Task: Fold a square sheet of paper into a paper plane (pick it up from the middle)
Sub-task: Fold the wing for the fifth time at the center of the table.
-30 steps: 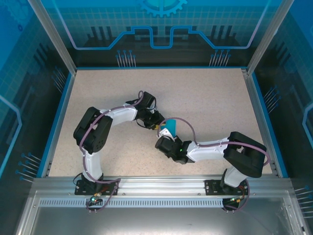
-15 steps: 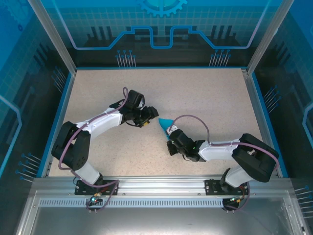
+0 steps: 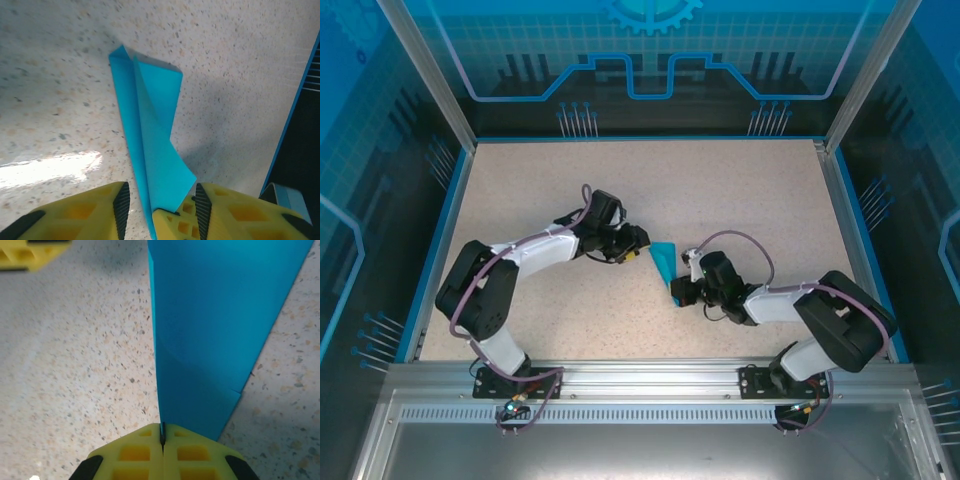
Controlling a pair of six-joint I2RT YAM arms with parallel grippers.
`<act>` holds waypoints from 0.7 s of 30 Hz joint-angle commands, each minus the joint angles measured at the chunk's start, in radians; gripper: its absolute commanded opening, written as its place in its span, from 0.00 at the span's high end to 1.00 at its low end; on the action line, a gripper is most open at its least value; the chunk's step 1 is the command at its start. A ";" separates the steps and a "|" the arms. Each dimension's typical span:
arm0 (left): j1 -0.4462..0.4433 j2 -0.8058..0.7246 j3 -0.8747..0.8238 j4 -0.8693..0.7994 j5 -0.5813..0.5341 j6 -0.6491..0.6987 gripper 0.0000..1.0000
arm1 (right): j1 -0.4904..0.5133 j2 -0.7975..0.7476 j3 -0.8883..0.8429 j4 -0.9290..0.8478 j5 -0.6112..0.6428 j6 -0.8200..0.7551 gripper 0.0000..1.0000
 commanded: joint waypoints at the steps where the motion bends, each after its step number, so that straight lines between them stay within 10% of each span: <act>1: -0.020 0.023 -0.024 0.074 0.057 -0.009 0.61 | -0.044 0.040 -0.022 0.105 -0.121 0.077 1.00; 21: -0.078 0.147 -0.024 0.267 0.174 -0.035 0.65 | -0.121 0.155 -0.052 0.179 -0.170 0.270 0.99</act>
